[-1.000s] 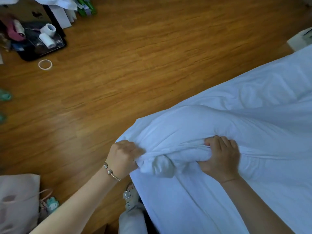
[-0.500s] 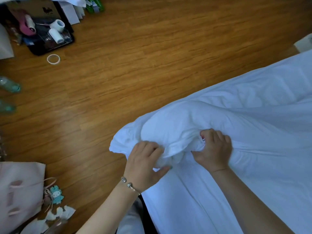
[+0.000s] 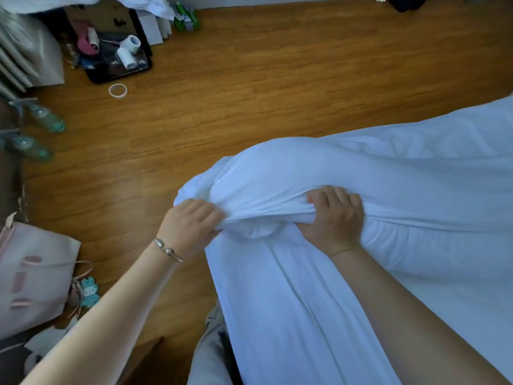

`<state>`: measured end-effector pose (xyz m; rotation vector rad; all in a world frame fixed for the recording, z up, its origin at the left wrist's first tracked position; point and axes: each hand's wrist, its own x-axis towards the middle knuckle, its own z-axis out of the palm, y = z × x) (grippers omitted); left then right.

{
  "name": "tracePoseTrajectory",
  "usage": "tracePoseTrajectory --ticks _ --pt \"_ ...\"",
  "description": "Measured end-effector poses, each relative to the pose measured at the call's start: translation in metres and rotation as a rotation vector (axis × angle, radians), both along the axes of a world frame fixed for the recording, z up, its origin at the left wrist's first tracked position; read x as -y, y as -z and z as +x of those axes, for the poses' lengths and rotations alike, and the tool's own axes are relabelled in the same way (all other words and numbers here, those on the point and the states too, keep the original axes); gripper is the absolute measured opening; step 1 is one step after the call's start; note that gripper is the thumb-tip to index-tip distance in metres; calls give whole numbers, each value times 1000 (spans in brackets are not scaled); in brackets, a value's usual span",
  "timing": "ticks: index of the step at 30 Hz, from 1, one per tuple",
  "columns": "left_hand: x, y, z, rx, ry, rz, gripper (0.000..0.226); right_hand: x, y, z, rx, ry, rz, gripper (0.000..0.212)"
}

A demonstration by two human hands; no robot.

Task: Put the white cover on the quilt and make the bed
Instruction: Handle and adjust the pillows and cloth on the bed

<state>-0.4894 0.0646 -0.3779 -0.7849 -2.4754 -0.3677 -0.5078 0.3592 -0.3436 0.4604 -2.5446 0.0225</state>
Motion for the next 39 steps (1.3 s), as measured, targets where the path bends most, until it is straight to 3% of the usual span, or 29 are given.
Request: tracePoseTrajectory --ticks 2,4,6,9,11,13,15,18,21,25,28,29,31,34,39 --pt "-7 -3 -14 100 -188 20 19 1 2 4 -28 10 4 42" --pt "-48 8 -8 270 -438 226 16 2 1 0 -40 9 -11 45" --pt "-90 32 23 286 -556 416 13 1 1 -5 -45 -10 -28 46" --pt "-97 47 69 257 -382 516 23 0 5 -7 -52 -4 -33 41" --pt "-76 24 74 304 -303 585 18 -1 8 -7 -50 2 -33 39" --pt "-62 -6 49 232 -336 637 46 -1 8 -7 -70 20 -26 38" --pt "-62 -27 17 57 -198 447 47 0 7 -8 -79 30 -27 39" --pt "-72 -24 -9 45 162 99 6 -2 7 -8 -88 15 -20 41" --pt "-66 -20 -12 315 35 146 31 -1 7 -6 -104 -7 -23 45" --pt "-76 -22 -1 300 -113 215 55 -1 7 -4 -129 -12 -31 46" --pt "-84 -47 -22 142 -61 -77 106 -2 7 -4 -125 -29 -57 45" --pt "-88 -57 -35 176 -35 -222 122 -2 6 -4 -105 -28 -63 43" --pt "-101 -74 -57 413 -18 -412 143 -2 7 -4 -77 -30 -62 39" --pt "-112 -73 -70 673 25 -471 149 -3 5 -5 -74 -14 -54 37" --pt "-109 -66 -77 708 20 -386 143 -2 -9 2 24 -43 -124 37"
